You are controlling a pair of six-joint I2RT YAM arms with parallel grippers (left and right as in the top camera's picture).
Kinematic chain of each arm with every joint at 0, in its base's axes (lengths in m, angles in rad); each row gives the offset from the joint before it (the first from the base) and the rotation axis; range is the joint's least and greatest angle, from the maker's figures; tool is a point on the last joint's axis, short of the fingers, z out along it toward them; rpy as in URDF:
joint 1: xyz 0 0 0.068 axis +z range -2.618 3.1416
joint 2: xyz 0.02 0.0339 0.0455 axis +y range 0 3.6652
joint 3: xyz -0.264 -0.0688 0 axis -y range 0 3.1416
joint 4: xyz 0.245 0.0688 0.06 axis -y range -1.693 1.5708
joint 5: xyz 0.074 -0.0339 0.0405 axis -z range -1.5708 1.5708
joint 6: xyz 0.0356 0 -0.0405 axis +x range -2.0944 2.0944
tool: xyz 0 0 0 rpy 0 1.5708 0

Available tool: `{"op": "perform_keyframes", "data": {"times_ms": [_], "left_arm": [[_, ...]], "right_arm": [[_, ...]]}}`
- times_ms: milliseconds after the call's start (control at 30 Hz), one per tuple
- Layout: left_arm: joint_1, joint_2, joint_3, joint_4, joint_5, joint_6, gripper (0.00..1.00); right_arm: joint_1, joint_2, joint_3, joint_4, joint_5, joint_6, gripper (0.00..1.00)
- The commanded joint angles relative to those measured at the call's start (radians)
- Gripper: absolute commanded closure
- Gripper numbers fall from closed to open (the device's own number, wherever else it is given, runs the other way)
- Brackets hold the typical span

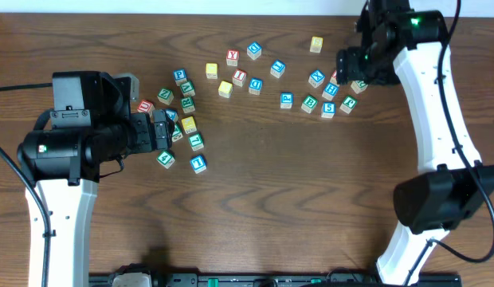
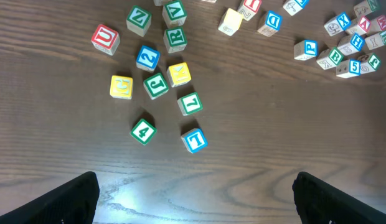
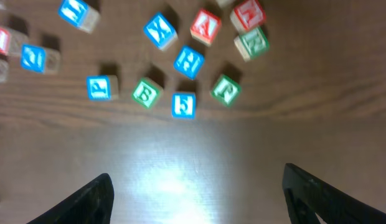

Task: Spell out AI2
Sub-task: 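Swing the right gripper up to the top-right blocks above the red A block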

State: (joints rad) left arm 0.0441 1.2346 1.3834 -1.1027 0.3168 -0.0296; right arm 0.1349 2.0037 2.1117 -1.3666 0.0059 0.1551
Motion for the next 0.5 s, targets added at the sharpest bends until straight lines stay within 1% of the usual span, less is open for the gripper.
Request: {"op": "perform_keyframes", "data": {"times_ms": [0,100,167,333,467], "left_arm": [[-0.002,-0.002,0.018,-0.003,0.011,-0.009,0.02],[-0.002,-0.002,0.019,-0.003,0.011,-0.009,0.02],[-0.002,-0.002,0.018,-0.004,0.011,-0.009,0.02],[-0.002,-0.002,0.018,-0.004,0.011,-0.009,0.02],[-0.002,-0.002,0.018,-0.004,0.011,-0.010,0.02]], "right_arm": [[0.017,0.029,0.062,0.004,0.027,-0.014,0.19],[0.018,0.045,0.061,0.037,0.044,-0.003,0.20],[0.018,0.058,0.060,0.054,0.056,0.037,0.20],[0.019,0.092,0.058,0.076,0.064,0.141,0.27],[0.021,0.119,0.055,0.092,0.069,0.169,0.27]]}}
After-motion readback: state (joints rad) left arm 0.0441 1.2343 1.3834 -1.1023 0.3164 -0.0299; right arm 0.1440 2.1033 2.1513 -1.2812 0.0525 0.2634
